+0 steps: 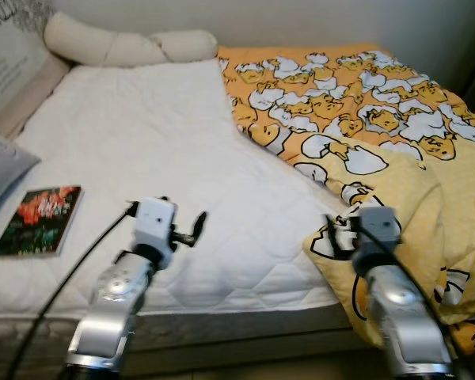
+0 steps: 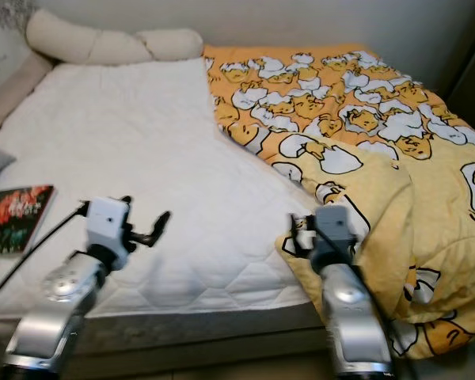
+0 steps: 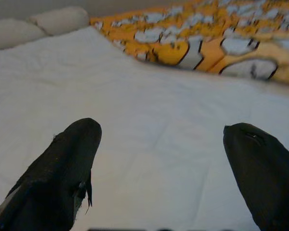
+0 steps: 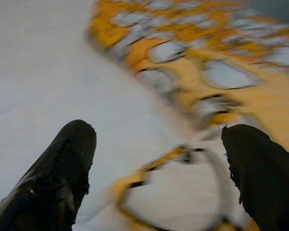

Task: Clean up the room

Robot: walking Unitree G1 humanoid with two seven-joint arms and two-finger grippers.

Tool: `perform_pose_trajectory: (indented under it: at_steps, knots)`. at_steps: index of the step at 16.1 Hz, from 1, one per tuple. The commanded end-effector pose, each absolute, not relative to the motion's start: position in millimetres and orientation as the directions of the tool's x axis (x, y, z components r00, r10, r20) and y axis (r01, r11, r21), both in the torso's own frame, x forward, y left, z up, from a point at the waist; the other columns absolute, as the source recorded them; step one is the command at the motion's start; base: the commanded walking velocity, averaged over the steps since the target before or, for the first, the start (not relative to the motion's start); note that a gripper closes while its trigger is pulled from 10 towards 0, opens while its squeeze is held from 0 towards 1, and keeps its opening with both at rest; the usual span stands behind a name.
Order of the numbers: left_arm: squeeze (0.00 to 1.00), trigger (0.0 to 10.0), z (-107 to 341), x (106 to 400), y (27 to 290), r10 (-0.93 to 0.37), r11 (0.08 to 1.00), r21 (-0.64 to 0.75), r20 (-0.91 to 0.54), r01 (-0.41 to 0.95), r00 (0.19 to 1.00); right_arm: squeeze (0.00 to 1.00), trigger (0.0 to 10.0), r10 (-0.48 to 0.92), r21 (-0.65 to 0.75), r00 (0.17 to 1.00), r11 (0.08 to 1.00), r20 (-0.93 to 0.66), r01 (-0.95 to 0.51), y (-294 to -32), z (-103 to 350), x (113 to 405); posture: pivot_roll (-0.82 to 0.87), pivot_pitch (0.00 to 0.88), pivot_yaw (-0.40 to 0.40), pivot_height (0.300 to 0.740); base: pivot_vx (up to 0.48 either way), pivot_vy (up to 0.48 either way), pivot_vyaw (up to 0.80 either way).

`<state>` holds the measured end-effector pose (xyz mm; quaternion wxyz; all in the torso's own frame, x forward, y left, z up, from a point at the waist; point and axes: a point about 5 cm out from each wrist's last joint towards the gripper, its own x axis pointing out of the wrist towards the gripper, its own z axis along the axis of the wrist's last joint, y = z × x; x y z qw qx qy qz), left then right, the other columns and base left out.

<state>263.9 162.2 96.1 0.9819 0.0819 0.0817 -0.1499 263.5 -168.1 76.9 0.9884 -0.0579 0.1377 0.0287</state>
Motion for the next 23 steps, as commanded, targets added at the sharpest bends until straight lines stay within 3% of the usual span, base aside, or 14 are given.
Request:
perform_pose_trajectory:
  at_steps: [1, 6, 9, 10, 11, 15, 21, 22, 23]
  knots:
    - [0.22, 10.0, 95, 264, 161, -0.31, 0.928, 0.148, -0.205, 0.343, 0.928, 1.0, 10.0, 0.079, -0.181, 0.933, 0.972, -0.35, -0.151, -162, 67, 268, 0.01, 0.0, 0.01, 0.74, 0.0, 0.0, 0.0]
    - [0.22, 10.0, 93, 261, 151, -0.471, 0.814, 0.214, -0.3, 0.54, 0.829, 1.0, 10.0, 0.116, -0.196, 0.874, 0.953, -0.471, -0.232, -156, 46, 301, 0.02, 0.0, 0.027, 0.74, 0.0, 0.0, 0.0]
    - [0.23, 10.0, 96, 259, 152, -0.522, 0.769, 0.218, -0.326, 0.6, 0.788, 1.0, 10.0, 0.078, -0.312, 0.85, 0.91, -0.521, -0.275, -164, 41, 326, 0.05, 0.0, 0.033, 0.74, 0.0, 0.0, 0.0]
    - [0.23, 10.0, 97, 259, 153, -0.525, 0.765, 0.221, -0.332, 0.605, 0.784, 0.34, 10.0, 0.075, -0.314, 0.842, 0.907, -0.534, -0.28, -165, 40, 328, 0.07, 0.0, 0.037, 0.74, 0.0, 0.0, 0.0]
    - [0.22, 10.0, 100, 256, 155, -0.533, 0.75, 0.229, -0.346, 0.62, 0.772, 0.0, 10.0, 0.047, -0.399, 0.821, 0.857, -0.57, -0.327, -168, 37, 332, 0.09, 0.0, 0.037, 0.74, 0.0, 0.0, 0.0]
    - [0.23, 10.0, 106, 239, 164, -0.537, 0.735, 0.232, -0.376, 0.637, 0.755, 0.0, 10.0, -0.062, -0.501, 0.803, 0.809, -0.593, -0.307, -181, 34, 335, 0.15, 0.053, 0.035, 0.74, 0.0, 0.0, 0.0]
    - [0.22, 10.0, 119, 224, 166, -0.566, 0.697, 0.237, -0.397, 0.677, 0.722, 0.0, 10.0, -0.066, -0.455, 0.8, 0.849, -0.597, -0.27, -187, 33, 334, 0.21, 0.122, 0.038, 0.74, 0.0, 0.0, 0.0]
    - [0.23, 10.0, 124, 219, 167, -0.567, 0.689, 0.243, -0.405, 0.682, 0.717, 0.0, 6.0, -0.07, -0.44, 0.8, 0.862, -0.596, -0.253, -189, 34, 334, 0.24, 0.142, 0.039, 0.74, 0.0, 0.0, 0.0]
    - [0.23, 10.0, 128, 214, 169, -0.565, 0.684, 0.249, -0.414, 0.686, 0.714, 0.0, 4.0, -0.088, -0.45, 0.805, 0.862, -0.587, -0.234, -193, 35, 335, 0.26, 0.158, 0.044, 0.74, 0.0, 0.0, 0.0]
